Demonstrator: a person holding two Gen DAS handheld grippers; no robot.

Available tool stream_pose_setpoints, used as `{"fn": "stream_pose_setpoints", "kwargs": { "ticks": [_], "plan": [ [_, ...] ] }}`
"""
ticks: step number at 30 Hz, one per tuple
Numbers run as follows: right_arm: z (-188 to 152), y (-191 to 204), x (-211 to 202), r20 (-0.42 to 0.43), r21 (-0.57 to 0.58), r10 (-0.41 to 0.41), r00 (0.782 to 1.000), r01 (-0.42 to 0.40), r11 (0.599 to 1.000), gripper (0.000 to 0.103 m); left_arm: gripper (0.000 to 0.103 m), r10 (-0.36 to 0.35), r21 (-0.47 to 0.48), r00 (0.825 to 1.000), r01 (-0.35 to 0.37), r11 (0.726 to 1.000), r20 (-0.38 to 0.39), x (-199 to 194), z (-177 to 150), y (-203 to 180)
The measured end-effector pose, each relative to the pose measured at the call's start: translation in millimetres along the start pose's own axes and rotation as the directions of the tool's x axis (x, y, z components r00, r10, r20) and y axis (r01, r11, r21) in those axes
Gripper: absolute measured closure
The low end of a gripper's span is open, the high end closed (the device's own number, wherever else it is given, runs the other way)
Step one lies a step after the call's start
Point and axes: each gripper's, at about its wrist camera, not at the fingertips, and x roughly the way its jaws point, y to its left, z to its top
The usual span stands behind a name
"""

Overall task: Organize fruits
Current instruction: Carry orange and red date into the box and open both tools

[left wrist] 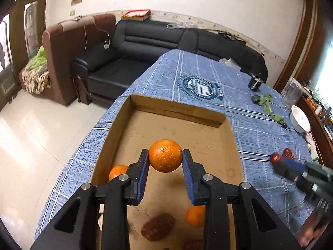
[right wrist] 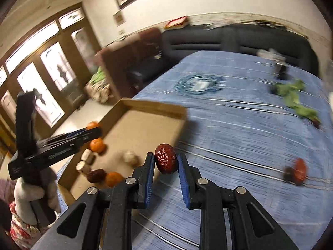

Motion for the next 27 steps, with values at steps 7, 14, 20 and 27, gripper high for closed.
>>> {"fn": "stream_pose_setpoints", "kwargs": {
  "ticks": [7, 14, 20, 27],
  "plan": [
    [9.1, 30.0, 65.6, -0.083, -0.038, 0.006, 0.997, -0.009, 0.999, 0.077, 0.072, 0.024, -0.031, 0.998, -0.026, 0.999, -0.065, 30.9, 6.2, 19.3],
    [16.5, 42.8, 106.5, -0.132, -0.067, -0.035, 0.991, 0.026, 0.997, 0.077, 0.072, 0.007, -0.046, 0.995, -0.012, 0.999, -0.100, 42.8, 4.4, 25.2],
    [16.2, 52.6, 114.8, -0.124, -0.128, -0.067, 0.990, 0.051, 0.991, 0.076, 0.064, -0.003, -0.063, 0.996, -0.003, 0.998, -0.094, 40.5, 5.3, 28.5],
    [14.4, 57.0, 93.4, -0.072, -0.161, -0.083, 0.994, 0.071, 0.984, 0.060, 0.056, 0.001, -0.060, 0.999, -0.003, 0.998, -0.048, 15.2, 8.0, 22.1]
  ]
}}
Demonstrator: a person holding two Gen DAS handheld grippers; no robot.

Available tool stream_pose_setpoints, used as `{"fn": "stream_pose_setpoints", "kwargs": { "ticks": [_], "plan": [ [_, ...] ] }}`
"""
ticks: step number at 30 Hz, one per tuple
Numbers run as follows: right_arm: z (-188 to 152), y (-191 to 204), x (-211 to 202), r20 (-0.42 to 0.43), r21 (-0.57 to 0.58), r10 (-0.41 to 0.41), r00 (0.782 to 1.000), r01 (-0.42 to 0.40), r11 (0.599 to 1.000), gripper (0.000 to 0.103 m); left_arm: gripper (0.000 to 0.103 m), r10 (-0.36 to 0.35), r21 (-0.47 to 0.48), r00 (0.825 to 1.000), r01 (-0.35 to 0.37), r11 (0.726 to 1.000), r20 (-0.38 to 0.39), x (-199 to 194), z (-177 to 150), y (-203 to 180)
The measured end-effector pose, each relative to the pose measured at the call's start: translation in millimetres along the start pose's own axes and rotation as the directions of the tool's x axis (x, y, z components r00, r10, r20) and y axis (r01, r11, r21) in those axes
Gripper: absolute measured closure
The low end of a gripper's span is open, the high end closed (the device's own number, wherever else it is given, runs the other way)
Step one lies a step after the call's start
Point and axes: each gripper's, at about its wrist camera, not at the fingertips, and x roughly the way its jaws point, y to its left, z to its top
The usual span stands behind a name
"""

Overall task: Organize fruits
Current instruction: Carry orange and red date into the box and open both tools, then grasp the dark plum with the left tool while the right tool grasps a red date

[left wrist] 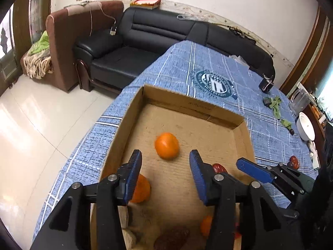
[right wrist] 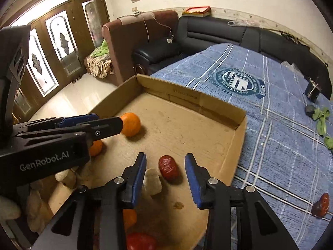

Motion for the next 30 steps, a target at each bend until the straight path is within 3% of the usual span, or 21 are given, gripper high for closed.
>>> {"fn": "stream_pose_setpoints", "kwargs": {
  "ticks": [4, 6, 9, 17, 23, 30],
  "plan": [
    [-9.6, -9.1, -30.8, 0.045, 0.004, -0.020, 0.999, 0.020, 1.000, 0.058, 0.042, 0.023, 0.035, 0.997, -0.026, 0.999, 0.078, -32.1, -8.1, -15.1],
    [-20.6, -17.5, -49.9, 0.069, 0.022, -0.044, 0.997, 0.043, 0.999, 0.049, 0.036, 0.025, 0.047, 0.994, -0.030, 0.998, 0.103, -44.0, -13.4, -24.3],
    [-39.9, -34.3, -75.1, 0.094, 0.062, -0.072, 0.993, 0.067, 0.996, 0.046, 0.029, 0.037, 0.070, 0.990, -0.047, 0.996, 0.137, -59.6, -26.3, -43.5],
    [-103.5, -94.7, -131.2, 0.092, 0.197, -0.208, 0.974, 0.187, 0.963, 0.040, 0.027, 0.046, 0.177, 0.983, -0.078, 0.981, 0.179, -81.0, -70.4, -107.7],
    [-139.4, -145.5, -157.8, 0.072, 0.334, -0.242, 0.968, 0.205, 0.920, 0.040, 0.028, 0.039, 0.264, 0.984, -0.085, 0.961, 0.174, -84.8, -86.1, -145.8],
    [-160.7, -171.8, -175.1, 0.081, 0.395, -0.264, 0.961, 0.212, 0.894, 0.039, 0.028, 0.040, 0.311, 0.985, -0.091, 0.946, 0.166, -84.5, -96.6, -170.9]
  ]
}}
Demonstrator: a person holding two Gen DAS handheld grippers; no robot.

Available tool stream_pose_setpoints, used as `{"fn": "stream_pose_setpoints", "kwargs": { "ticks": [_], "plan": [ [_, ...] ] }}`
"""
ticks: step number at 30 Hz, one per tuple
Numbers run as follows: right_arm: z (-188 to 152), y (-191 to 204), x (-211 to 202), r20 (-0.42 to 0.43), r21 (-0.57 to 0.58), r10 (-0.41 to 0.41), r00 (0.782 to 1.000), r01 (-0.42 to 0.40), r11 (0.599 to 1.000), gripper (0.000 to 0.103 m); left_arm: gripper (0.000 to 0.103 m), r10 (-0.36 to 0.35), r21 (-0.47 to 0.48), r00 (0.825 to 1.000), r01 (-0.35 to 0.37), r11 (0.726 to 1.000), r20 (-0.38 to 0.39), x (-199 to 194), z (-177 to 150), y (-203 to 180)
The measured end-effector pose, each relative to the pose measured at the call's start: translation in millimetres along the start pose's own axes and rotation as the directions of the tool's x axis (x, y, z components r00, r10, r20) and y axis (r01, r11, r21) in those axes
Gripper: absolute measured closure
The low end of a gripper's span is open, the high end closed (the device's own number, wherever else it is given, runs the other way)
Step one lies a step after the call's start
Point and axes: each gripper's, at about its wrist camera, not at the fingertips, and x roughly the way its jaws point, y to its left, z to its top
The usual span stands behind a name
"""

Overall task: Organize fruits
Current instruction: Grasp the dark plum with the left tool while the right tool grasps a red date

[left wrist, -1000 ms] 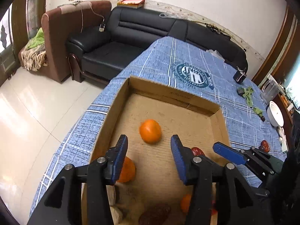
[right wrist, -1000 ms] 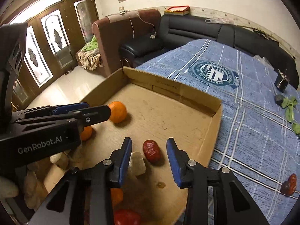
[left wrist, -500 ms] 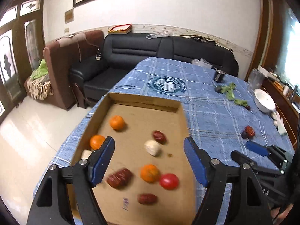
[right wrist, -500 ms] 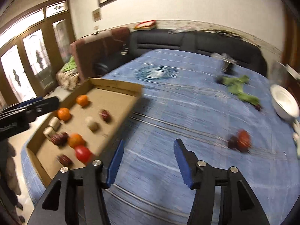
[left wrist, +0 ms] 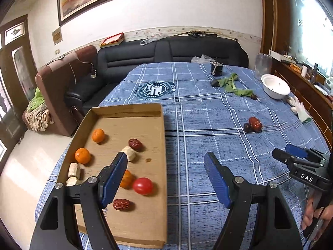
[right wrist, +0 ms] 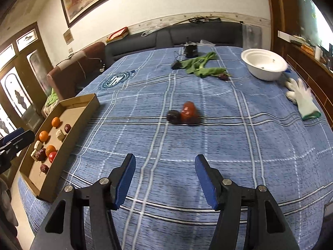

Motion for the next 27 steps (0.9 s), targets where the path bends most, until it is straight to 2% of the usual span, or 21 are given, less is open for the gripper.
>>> {"fn": "stream_pose_setpoints", "kwargs": {
  "ticks": [8, 14, 18, 22, 27],
  "plan": [
    [-4.6, -21.5, -1.2, -0.001, 0.019, -0.017, 1.000, 0.017, 1.000, 0.037, 0.028, -0.045, 0.024, 0.998, 0.046, 0.999, -0.037, 11.0, -1.4, -18.2],
    [10.5, -37.3, 11.2, -0.017, 0.026, -0.065, 0.998, 0.066, 0.997, 0.037, 0.028, -0.101, 0.001, 0.992, 0.102, 0.995, -0.073, 24.6, -5.1, -22.0],
    [33.3, -51.8, 35.3, -0.028, 0.080, -0.065, 0.997, 0.067, 0.995, 0.037, 0.028, -0.121, -0.011, 0.989, 0.120, 0.993, -0.090, 32.2, -7.1, -24.9],
    [58.1, -60.9, 64.7, -0.028, 0.147, -0.023, 0.999, 0.027, 0.989, 0.037, 0.028, -0.133, -0.012, 0.986, 0.132, 0.991, -0.099, 36.5, -8.5, -26.8],
    [70.9, -54.1, 97.2, -0.058, 0.153, -0.005, 0.998, 0.014, 0.988, 0.037, 0.028, -0.144, 0.003, 0.984, 0.145, 0.989, -0.102, 42.0, -8.1, -31.8]
  ]
}}
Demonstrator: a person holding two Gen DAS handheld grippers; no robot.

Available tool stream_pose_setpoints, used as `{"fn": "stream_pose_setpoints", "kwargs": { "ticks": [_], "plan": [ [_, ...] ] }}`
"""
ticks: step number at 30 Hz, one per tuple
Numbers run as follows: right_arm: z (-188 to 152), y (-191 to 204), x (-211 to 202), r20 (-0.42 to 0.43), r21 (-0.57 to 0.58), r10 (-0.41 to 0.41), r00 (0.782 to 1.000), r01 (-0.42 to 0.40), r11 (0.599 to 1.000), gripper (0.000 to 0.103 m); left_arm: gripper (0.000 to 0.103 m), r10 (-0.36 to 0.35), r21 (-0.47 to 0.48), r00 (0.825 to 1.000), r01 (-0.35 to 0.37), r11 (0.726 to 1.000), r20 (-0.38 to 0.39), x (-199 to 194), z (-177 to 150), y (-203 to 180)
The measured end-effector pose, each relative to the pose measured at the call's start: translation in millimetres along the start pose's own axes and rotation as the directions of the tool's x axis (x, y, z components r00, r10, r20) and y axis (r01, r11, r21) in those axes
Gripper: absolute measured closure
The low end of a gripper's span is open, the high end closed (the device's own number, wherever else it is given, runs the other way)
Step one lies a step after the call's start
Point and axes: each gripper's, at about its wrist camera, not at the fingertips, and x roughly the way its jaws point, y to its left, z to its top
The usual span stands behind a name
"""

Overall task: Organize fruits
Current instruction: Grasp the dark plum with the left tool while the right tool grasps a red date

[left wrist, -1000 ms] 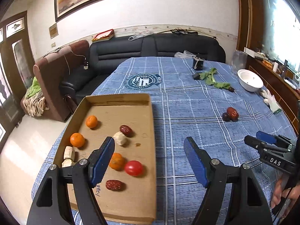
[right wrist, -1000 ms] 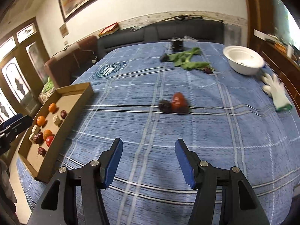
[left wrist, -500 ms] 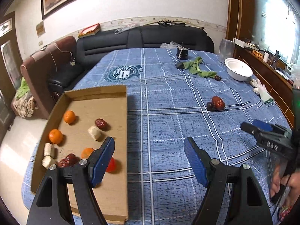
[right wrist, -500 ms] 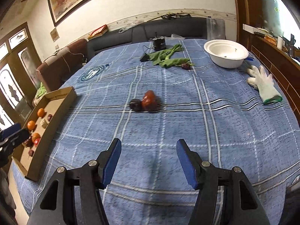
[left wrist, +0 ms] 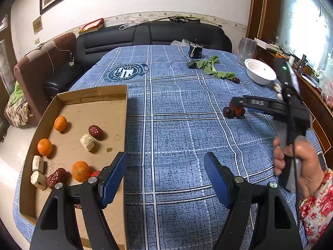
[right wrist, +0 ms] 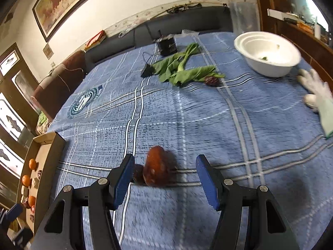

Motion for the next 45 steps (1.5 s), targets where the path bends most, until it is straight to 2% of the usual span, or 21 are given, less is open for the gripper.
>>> {"fn": "stream_pose_setpoints", "kwargs": {
  "ticks": [1, 3, 4, 6, 13, 19, 25, 32, 34, 38, 45],
  "plan": [
    [0.2, 1.6, 5.4, -0.012, 0.005, 0.011, 1.000, -0.011, 1.000, 0.038, 0.028, -0.003, 0.002, 1.000, 0.003, 1.000, -0.002, 1.8, 0.6, -1.4],
    [-1.3, 1.8, 12.7, -0.033, 0.016, 0.030, 0.999, -0.030, 0.999, 0.057, 0.028, -0.015, 0.006, 1.000, 0.015, 1.000, -0.009, 5.9, 1.5, -4.7],
    [-1.8, 0.4, 11.2, -0.026, 0.021, 0.028, 0.999, -0.028, 0.999, 0.059, 0.028, -0.020, 0.008, 1.000, 0.020, 1.000, -0.013, 7.7, 1.6, -6.3],
    [-1.7, -5.6, 5.9, -0.031, 0.036, 0.010, 0.999, -0.008, 0.999, 0.070, 0.028, -0.029, 0.014, 0.999, 0.029, 0.999, -0.019, 11.0, 3.1, -9.1],
    [-17.2, -55.5, -35.8, 0.001, 0.099, -0.148, 0.989, 0.147, 0.984, 0.070, 0.028, -0.089, 0.004, 0.995, 0.089, 0.996, -0.046, 29.8, 12.6, -22.7],
    [-16.1, -78.2, -39.1, 0.030, 0.149, -0.098, 0.995, 0.092, 0.984, 0.069, 0.028, -0.124, 0.044, 0.991, 0.127, 0.991, -0.059, 46.4, 21.1, -51.5],
    [-17.9, -68.0, -34.6, 0.026, 0.085, -0.127, 0.992, 0.124, 0.989, 0.070, 0.028, -0.125, 0.076, 0.990, 0.130, 0.989, -0.058, 68.0, 35.0, -72.2],
    [-17.1, -73.6, -44.0, 0.052, 0.096, -0.142, 0.989, 0.136, 0.986, 0.071, 0.030, -0.208, 0.108, 0.975, 0.215, 0.971, -0.073, 105.0, 58.0, -108.2],
    [-16.4, -76.2, -43.4, 0.051, 0.103, -0.143, 0.988, 0.137, 0.985, 0.071, 0.037, -0.220, 0.123, 0.972, 0.229, 0.966, -0.082, 112.5, 59.8, -117.2],
    [-15.5, -80.0, -41.4, 0.042, 0.114, -0.146, 0.988, 0.141, 0.983, 0.071, 0.046, -0.220, 0.176, 0.973, 0.230, 0.957, -0.076, 127.5, 64.6, -136.8],
    [-14.8, -85.7, -39.3, 0.024, 0.132, -0.161, 0.987, 0.157, 0.979, 0.071, 0.064, -0.235, 0.192, 0.968, 0.249, 0.949, -0.092, 147.8, 69.2, -149.4]
  ]
}}
